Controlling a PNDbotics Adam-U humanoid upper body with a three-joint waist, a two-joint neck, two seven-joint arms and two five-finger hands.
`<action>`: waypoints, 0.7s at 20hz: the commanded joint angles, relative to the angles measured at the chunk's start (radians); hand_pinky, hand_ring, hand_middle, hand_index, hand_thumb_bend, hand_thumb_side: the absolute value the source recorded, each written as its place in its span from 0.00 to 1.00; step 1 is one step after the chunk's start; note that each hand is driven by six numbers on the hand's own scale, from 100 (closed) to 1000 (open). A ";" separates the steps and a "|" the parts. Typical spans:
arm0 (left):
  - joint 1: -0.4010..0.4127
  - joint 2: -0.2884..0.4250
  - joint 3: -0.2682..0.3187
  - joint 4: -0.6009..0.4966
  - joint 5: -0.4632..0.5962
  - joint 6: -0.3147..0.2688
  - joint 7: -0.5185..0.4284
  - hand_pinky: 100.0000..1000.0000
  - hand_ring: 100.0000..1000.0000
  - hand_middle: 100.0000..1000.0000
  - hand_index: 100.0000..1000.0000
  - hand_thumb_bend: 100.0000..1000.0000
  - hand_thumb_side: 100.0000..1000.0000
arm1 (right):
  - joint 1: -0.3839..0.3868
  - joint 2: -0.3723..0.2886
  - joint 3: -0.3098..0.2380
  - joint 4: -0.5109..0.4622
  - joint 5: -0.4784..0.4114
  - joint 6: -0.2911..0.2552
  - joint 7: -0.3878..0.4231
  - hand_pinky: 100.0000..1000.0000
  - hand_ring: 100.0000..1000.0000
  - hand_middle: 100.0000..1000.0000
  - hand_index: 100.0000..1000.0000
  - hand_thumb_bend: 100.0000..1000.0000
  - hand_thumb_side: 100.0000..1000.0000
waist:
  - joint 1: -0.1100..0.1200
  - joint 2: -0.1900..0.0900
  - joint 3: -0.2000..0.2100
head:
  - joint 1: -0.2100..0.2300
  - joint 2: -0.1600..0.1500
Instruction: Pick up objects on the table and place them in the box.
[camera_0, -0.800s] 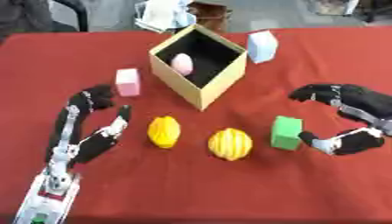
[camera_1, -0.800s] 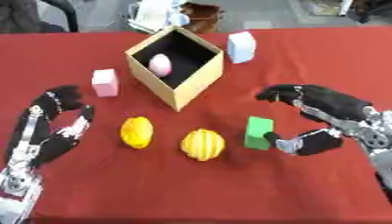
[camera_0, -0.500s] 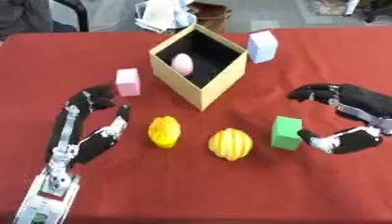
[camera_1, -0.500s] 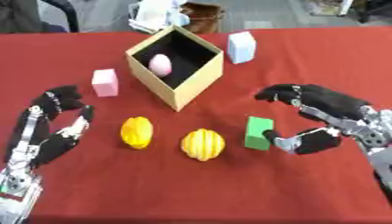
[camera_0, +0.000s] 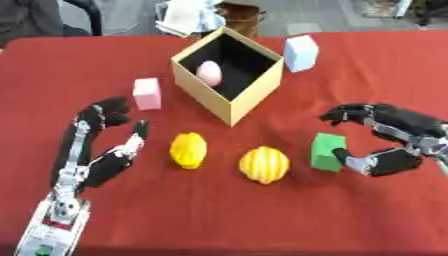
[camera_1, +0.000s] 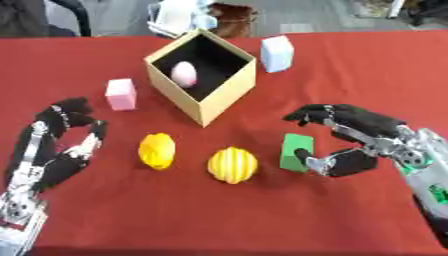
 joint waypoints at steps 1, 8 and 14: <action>-0.010 0.018 -0.002 -0.010 0.003 -0.002 -0.003 0.72 0.61 0.59 0.77 0.32 0.33 | -0.021 -0.007 -0.002 0.015 -0.011 -0.001 0.010 0.76 0.76 0.83 0.93 0.02 0.63 | -0.017 -0.009 0.002 | -0.001 -0.004; -0.011 0.017 -0.003 -0.011 0.003 -0.002 -0.004 0.72 0.61 0.59 0.77 0.32 0.33 | -0.023 0.002 -0.002 0.050 0.002 -0.002 0.008 0.76 0.76 0.83 0.93 0.01 0.64 | -0.017 -0.009 0.003 | -0.002 -0.004; -0.010 0.017 -0.002 -0.011 0.003 -0.002 -0.003 0.72 0.61 0.59 0.77 0.32 0.33 | -0.020 0.004 -0.004 0.065 0.027 -0.004 -0.004 0.79 0.81 0.84 0.94 0.01 0.65 | -0.015 -0.008 0.002 | -0.001 -0.004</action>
